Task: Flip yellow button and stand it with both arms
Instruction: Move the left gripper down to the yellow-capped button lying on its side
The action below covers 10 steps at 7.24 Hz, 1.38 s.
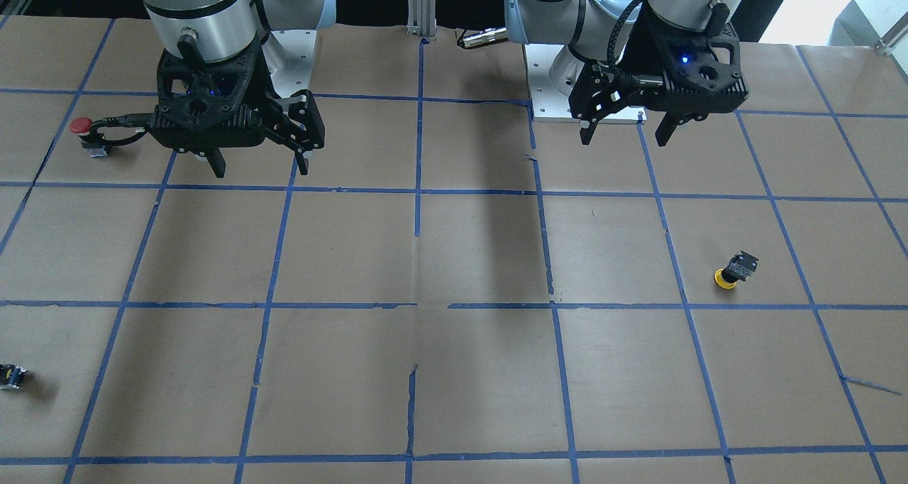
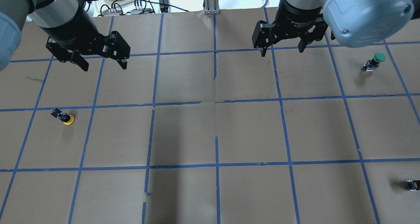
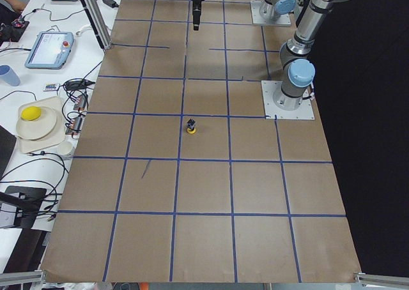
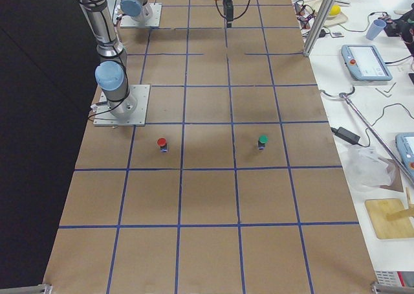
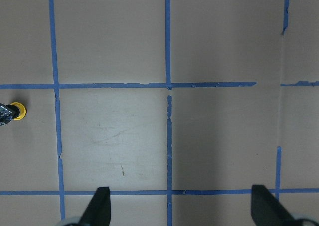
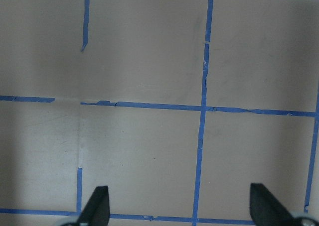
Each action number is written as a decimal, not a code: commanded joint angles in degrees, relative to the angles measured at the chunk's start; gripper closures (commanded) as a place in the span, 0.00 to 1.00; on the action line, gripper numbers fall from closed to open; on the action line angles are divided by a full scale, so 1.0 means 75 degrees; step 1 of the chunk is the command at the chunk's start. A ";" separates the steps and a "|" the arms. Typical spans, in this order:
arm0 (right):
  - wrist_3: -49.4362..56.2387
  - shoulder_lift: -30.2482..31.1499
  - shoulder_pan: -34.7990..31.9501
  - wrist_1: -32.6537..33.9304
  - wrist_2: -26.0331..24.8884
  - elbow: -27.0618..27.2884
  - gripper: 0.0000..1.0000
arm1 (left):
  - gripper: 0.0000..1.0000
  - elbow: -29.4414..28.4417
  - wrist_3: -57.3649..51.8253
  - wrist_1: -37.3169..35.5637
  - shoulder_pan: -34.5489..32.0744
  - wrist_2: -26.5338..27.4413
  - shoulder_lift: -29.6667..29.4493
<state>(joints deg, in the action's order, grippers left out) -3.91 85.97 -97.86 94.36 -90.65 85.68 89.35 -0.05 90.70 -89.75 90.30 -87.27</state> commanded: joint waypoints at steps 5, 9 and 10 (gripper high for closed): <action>-0.0029 0.0033 -0.0019 0.0005 0.0040 0.0001 0.00 | 0.00 0.0005 -0.0599 -0.0069 0.0293 0.0042 -0.0106; -0.0017 0.0010 -0.0019 -0.0006 0.0052 0.0001 0.00 | 0.00 0.0402 -0.3852 -0.0384 0.2619 0.0008 -0.0901; -0.0017 0.0010 -0.0019 0.0005 0.0075 -0.0010 0.00 | 0.00 0.0589 -0.4533 -0.0583 0.3113 -0.0004 -0.1031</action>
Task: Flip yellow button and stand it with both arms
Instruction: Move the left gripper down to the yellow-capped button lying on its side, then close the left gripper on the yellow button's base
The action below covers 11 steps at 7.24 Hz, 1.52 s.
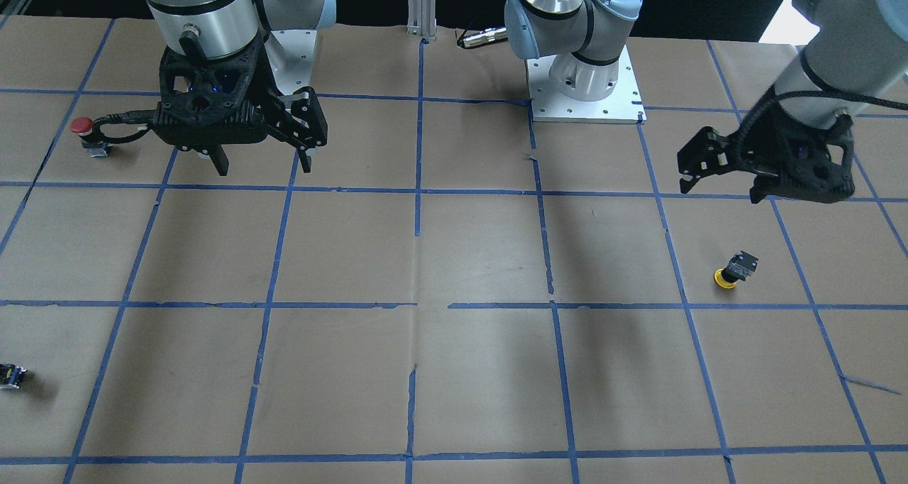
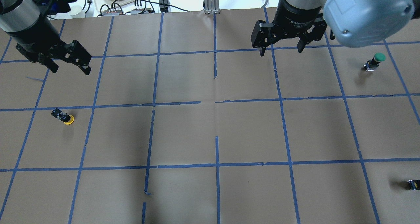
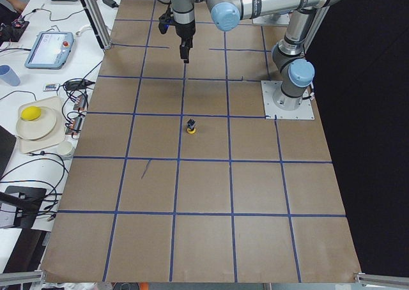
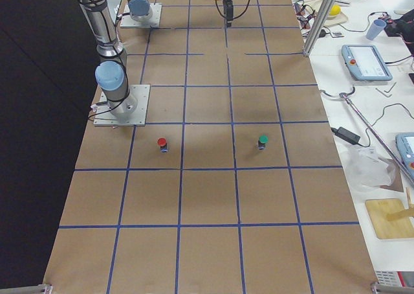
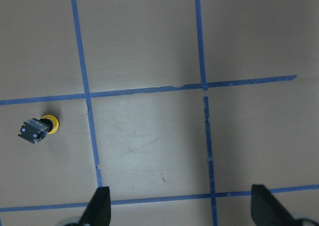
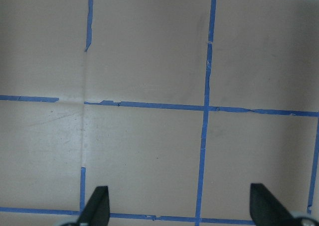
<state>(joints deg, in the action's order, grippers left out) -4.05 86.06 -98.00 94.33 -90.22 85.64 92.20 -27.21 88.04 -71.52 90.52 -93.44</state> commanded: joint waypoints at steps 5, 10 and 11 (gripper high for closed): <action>0.0000 -0.0014 0.0000 0.0009 0.0006 -0.0005 0.00 | 0.00 0.2222 -0.3399 -0.3087 0.1985 -0.0057 -0.0711; 0.0000 0.0010 0.0000 -0.0015 -0.0006 -0.0005 0.00 | 0.00 0.2402 -0.5159 -0.4778 0.2094 -0.0187 -0.1967; 0.0000 0.0010 0.0000 -0.0015 -0.0006 0.0007 0.00 | 0.00 0.2460 -0.5207 -0.4720 0.2106 -0.0210 -0.2036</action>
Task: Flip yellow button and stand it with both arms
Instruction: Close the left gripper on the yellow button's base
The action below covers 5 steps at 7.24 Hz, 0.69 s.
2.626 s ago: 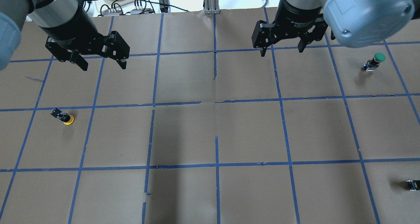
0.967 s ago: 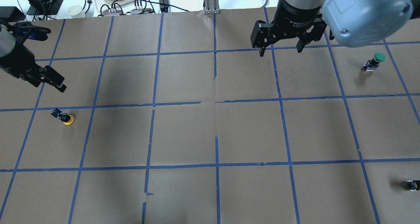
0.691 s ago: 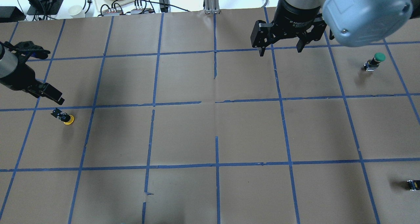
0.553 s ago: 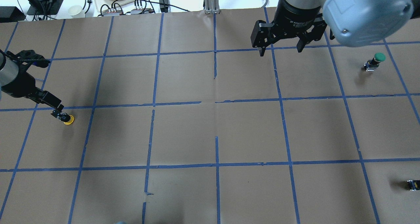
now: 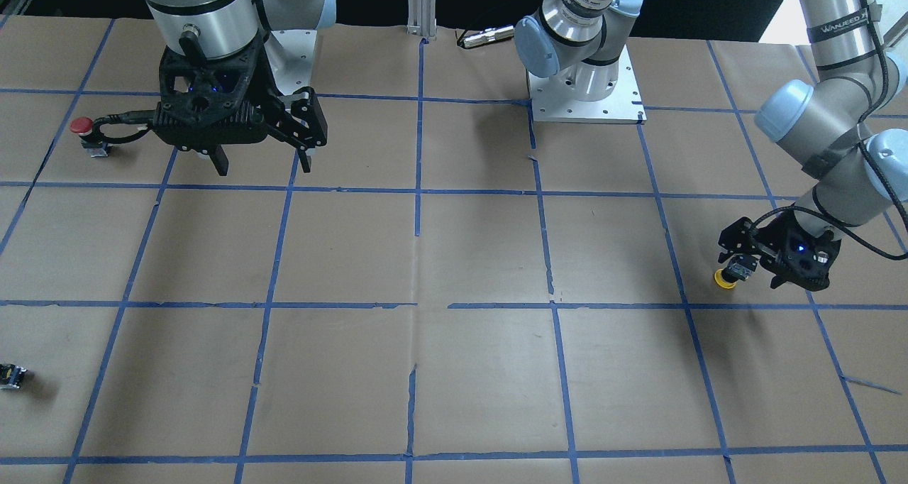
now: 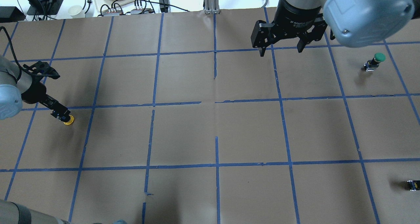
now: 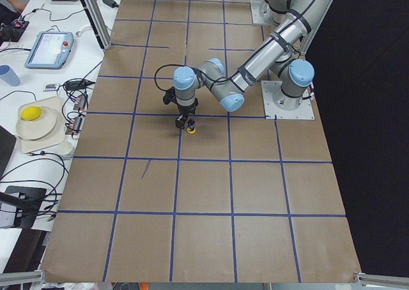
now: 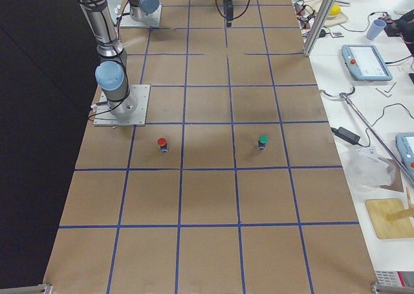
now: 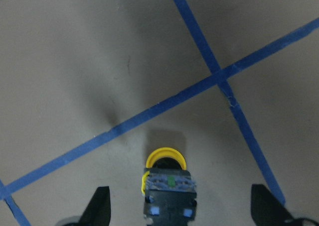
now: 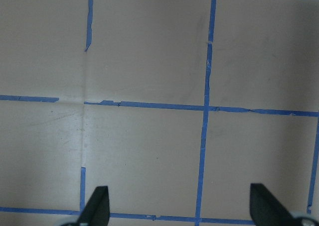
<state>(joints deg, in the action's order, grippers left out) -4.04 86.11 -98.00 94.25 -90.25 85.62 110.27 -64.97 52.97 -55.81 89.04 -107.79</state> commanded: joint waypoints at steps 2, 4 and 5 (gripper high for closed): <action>0.0000 -0.0008 0.0000 -0.0004 -0.0001 0.0009 0.00 | 0.03 0.0110 -0.0220 -0.0102 0.0047 0.0022 -0.0101; 0.0000 -0.0008 0.0000 0.0008 -0.0001 0.0009 0.00 | 0.15 0.0110 -0.0243 -0.0114 0.0047 0.0093 -0.0032; 0.0000 -0.0008 0.0000 0.0008 -0.0001 -0.0002 0.00 | 0.36 0.0110 -0.0186 -0.0102 0.0036 0.0197 -0.0031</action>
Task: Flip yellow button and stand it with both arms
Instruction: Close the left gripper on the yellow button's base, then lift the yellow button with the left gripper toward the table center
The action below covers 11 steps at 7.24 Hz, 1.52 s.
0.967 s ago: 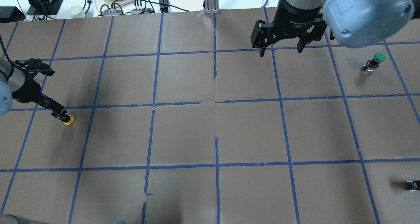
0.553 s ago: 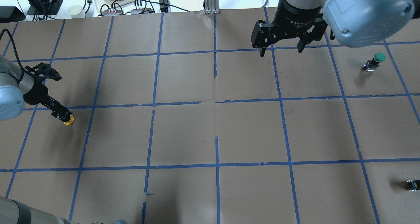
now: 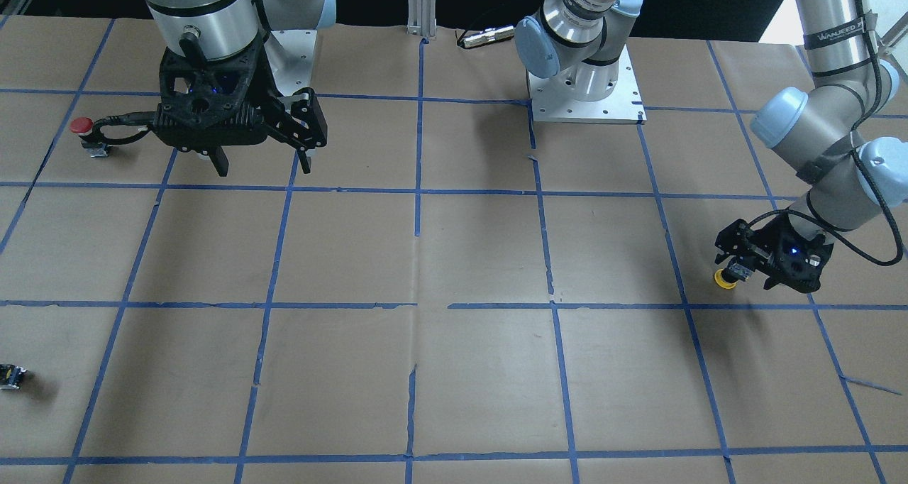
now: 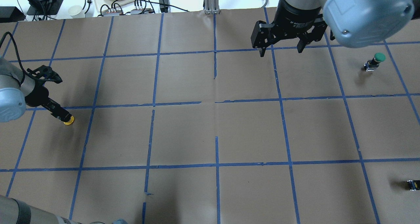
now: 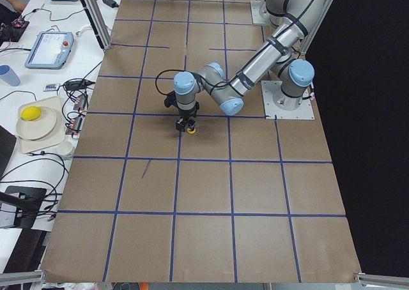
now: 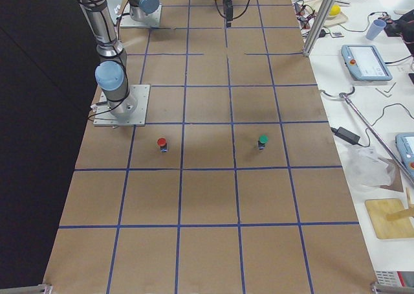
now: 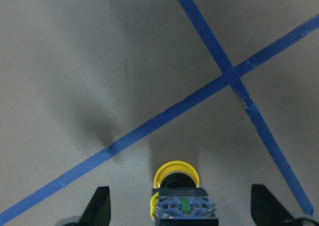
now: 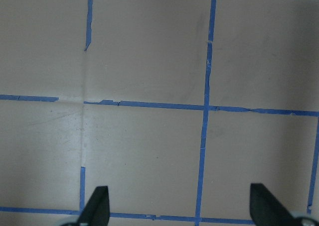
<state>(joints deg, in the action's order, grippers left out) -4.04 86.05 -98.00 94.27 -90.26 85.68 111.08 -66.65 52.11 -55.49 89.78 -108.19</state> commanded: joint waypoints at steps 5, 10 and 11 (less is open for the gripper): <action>0.0012 -0.0025 0.0000 -0.0007 0.0000 0.0014 0.00 | 0.85 -0.0534 0.0480 0.1003 -0.0147 -0.0952 0.0198; 0.0000 0.0022 0.0023 -0.0054 -0.0047 0.0014 0.00 | 0.85 -0.1885 0.3385 0.6194 -0.1797 -0.4123 0.1427; 0.0000 0.0022 0.0023 -0.0066 -0.0047 0.0014 0.00 | 0.86 -0.1850 0.3437 0.6641 -0.2148 -0.5048 0.1568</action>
<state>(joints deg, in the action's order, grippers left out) -4.04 86.23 -97.83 93.77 -90.65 85.78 97.09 -43.11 96.60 -68.20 60.26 -98.12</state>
